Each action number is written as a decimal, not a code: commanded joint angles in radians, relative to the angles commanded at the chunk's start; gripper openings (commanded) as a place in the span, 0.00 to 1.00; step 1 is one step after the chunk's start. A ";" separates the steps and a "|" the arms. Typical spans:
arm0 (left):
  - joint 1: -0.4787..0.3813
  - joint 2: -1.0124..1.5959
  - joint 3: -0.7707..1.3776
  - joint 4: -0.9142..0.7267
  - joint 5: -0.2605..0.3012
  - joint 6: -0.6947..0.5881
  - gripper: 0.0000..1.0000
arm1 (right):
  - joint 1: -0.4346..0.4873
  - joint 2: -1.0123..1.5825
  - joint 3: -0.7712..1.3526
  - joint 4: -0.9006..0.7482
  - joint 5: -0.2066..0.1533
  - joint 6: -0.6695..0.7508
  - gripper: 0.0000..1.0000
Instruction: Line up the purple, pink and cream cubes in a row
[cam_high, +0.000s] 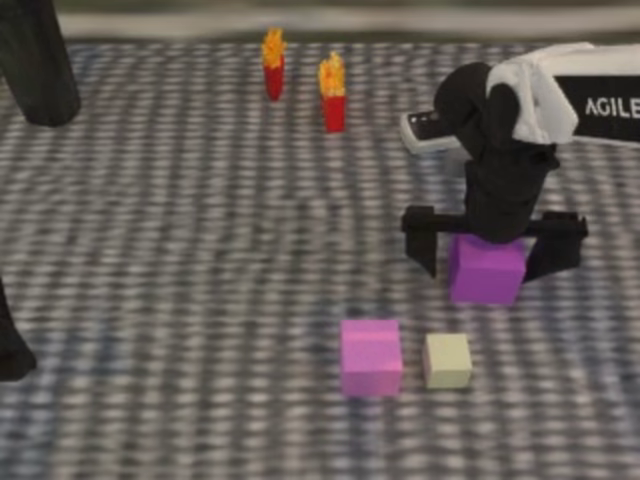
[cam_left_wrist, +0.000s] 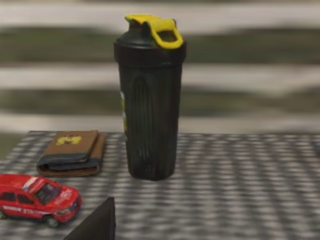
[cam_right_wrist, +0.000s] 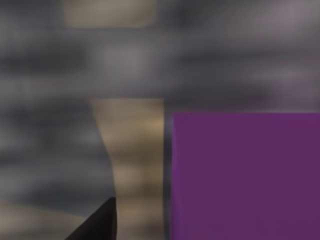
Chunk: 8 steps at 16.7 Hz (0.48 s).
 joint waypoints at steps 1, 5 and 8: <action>0.000 0.000 0.000 0.000 0.000 0.000 1.00 | 0.000 0.000 0.000 0.000 0.000 0.000 0.77; 0.000 0.000 0.000 0.000 0.000 0.000 1.00 | 0.000 0.000 0.000 0.000 0.000 0.000 0.47; 0.000 0.000 0.000 0.000 0.000 0.000 1.00 | 0.000 0.000 0.000 0.000 0.000 0.000 0.25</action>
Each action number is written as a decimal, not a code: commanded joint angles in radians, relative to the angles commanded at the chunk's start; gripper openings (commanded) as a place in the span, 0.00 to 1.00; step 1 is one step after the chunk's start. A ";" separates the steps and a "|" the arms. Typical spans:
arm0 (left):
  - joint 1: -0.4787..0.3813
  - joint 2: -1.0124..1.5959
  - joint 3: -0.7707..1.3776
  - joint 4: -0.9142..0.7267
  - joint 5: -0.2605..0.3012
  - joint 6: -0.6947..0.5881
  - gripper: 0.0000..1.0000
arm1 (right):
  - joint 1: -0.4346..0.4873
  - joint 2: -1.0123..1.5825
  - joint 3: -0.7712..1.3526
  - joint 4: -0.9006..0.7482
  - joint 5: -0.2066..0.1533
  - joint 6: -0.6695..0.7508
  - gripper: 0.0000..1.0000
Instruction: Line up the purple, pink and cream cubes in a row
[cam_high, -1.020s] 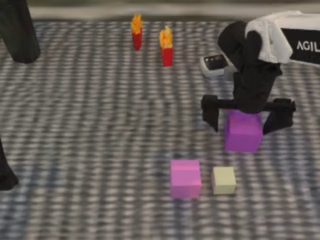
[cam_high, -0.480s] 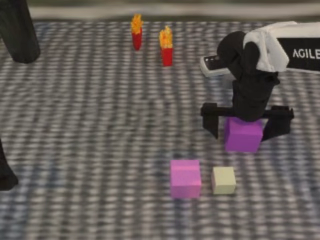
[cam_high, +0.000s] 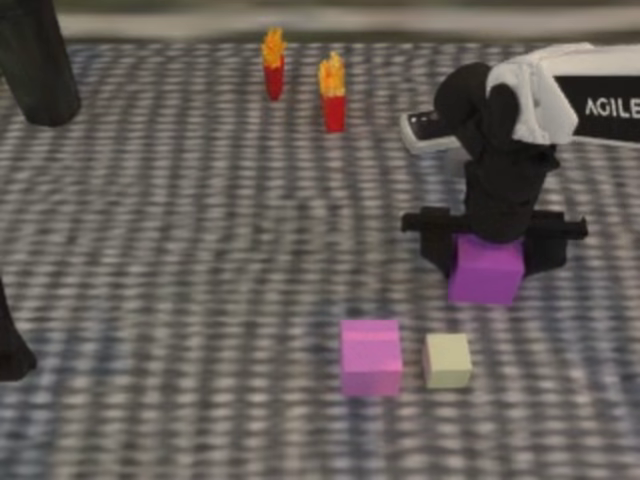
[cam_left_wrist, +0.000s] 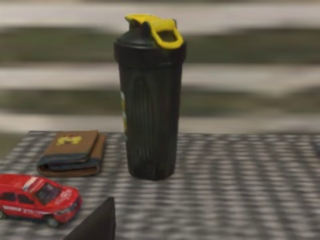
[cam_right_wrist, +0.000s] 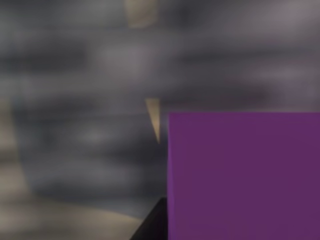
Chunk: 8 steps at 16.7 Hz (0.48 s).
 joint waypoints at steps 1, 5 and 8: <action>0.000 0.000 0.000 0.000 0.000 0.000 1.00 | 0.000 0.000 0.000 0.000 0.000 0.000 0.17; 0.000 0.000 0.000 0.000 0.000 0.000 1.00 | 0.000 0.000 0.000 0.000 0.000 0.000 0.00; 0.000 0.000 0.000 0.000 0.000 0.000 1.00 | 0.000 0.000 0.000 0.000 0.000 0.000 0.00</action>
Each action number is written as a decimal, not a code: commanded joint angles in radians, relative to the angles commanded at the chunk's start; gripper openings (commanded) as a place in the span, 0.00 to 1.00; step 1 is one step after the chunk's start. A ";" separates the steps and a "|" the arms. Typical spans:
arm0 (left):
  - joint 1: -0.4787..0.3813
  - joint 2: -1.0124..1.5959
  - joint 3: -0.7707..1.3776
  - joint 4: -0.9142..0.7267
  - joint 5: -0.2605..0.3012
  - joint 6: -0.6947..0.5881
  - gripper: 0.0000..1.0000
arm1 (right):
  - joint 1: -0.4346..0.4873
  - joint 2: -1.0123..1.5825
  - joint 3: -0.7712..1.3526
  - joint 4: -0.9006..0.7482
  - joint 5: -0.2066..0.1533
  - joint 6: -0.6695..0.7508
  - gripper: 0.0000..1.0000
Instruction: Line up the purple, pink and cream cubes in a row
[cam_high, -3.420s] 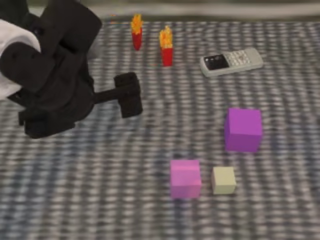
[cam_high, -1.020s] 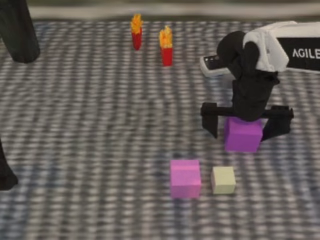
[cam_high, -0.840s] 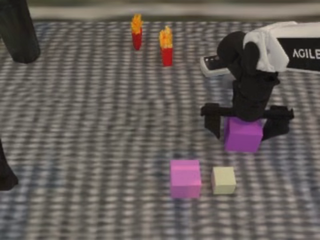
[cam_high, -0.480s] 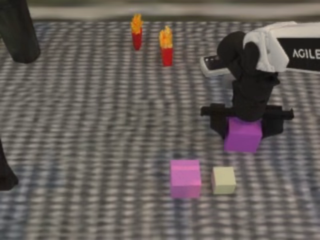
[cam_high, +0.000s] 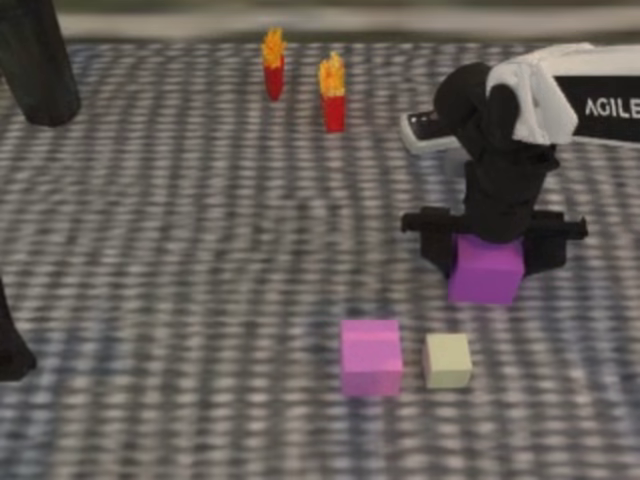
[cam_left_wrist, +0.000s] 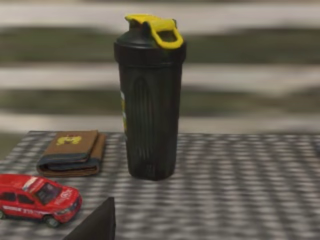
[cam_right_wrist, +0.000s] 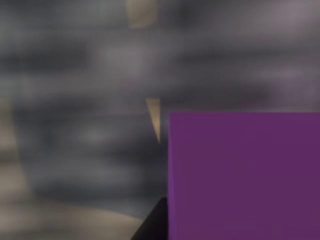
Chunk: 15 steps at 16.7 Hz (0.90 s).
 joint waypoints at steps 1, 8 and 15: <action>0.000 0.000 0.000 0.000 0.000 0.000 1.00 | 0.000 0.000 0.000 0.000 0.000 0.000 0.00; 0.000 0.000 0.000 0.000 0.000 0.000 1.00 | 0.002 -0.034 0.057 -0.082 0.005 -0.002 0.00; 0.000 0.000 0.000 0.000 0.000 0.000 1.00 | 0.006 -0.095 0.154 -0.241 0.004 -0.003 0.00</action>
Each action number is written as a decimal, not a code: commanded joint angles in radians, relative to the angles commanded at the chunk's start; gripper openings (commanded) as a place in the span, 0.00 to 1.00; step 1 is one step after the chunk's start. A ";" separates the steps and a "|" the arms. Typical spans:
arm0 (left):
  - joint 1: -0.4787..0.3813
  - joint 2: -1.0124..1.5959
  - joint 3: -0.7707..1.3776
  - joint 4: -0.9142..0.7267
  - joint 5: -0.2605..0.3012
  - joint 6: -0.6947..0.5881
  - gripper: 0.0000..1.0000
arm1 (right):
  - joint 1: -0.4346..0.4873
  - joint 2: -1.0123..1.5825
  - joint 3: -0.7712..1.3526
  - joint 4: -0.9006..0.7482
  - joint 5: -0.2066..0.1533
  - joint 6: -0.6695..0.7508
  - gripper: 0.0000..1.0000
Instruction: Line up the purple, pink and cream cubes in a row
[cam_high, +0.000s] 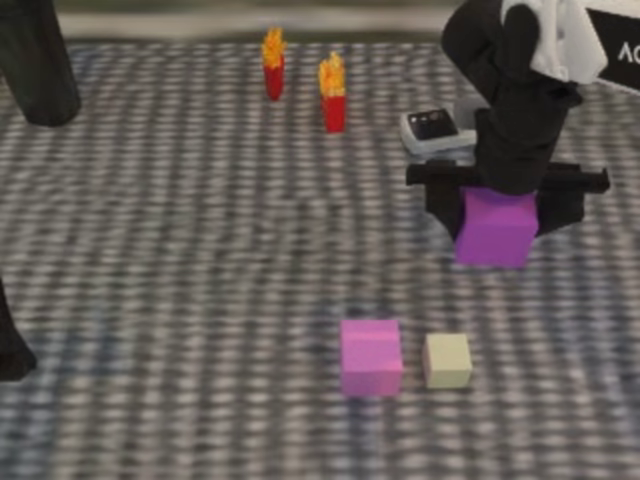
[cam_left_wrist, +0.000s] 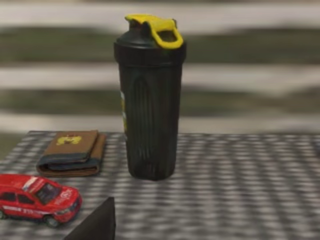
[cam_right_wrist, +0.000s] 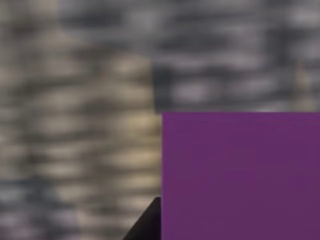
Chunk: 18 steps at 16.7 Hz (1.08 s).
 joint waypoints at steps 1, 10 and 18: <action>0.000 0.000 0.000 0.000 0.000 0.000 1.00 | 0.000 0.000 0.000 0.000 0.000 0.000 0.00; 0.000 0.000 0.000 0.000 0.000 0.000 1.00 | 0.263 0.158 0.282 -0.145 0.003 0.230 0.00; 0.000 0.000 0.000 0.000 0.000 0.000 1.00 | 0.545 0.288 0.569 -0.283 0.005 0.471 0.00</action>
